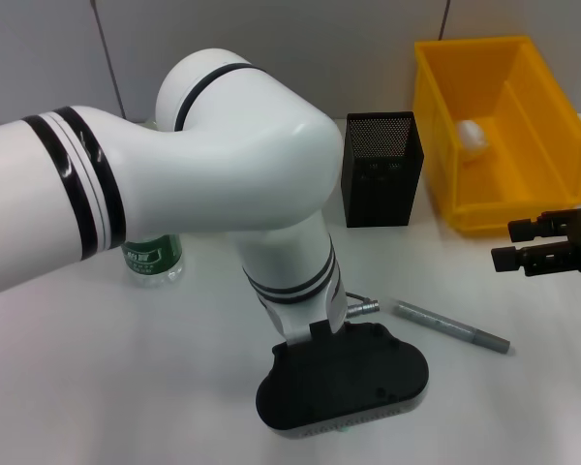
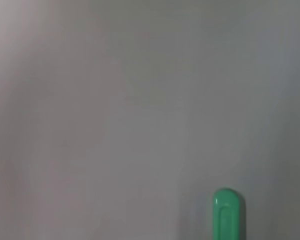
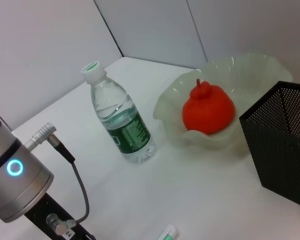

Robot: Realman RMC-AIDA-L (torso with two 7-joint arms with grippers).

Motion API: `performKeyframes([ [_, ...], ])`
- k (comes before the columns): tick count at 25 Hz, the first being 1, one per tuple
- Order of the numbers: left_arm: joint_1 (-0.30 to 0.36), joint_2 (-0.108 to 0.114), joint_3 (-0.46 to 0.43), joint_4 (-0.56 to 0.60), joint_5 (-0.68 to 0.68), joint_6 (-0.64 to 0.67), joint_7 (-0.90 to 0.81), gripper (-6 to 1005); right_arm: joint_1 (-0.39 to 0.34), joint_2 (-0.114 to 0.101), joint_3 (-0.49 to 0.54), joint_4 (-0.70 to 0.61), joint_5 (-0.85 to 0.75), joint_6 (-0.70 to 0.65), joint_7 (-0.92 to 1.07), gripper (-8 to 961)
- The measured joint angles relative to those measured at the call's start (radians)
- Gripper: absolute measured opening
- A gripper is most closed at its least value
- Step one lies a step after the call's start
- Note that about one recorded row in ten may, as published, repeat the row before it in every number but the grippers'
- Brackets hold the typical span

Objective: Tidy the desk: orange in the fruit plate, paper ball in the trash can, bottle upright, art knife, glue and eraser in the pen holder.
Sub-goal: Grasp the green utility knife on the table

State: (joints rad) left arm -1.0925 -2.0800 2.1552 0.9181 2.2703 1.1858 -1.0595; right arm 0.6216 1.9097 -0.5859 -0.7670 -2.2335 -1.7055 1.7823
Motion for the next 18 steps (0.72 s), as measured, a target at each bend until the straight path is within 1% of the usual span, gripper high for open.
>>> performKeyframes([
  [18,-0.015,0.000,-0.001,-0.008,-0.006,0.006,-0.005,313,0.001,-0.005,0.000,0.000,-0.002,-0.005,0.000,775],
])
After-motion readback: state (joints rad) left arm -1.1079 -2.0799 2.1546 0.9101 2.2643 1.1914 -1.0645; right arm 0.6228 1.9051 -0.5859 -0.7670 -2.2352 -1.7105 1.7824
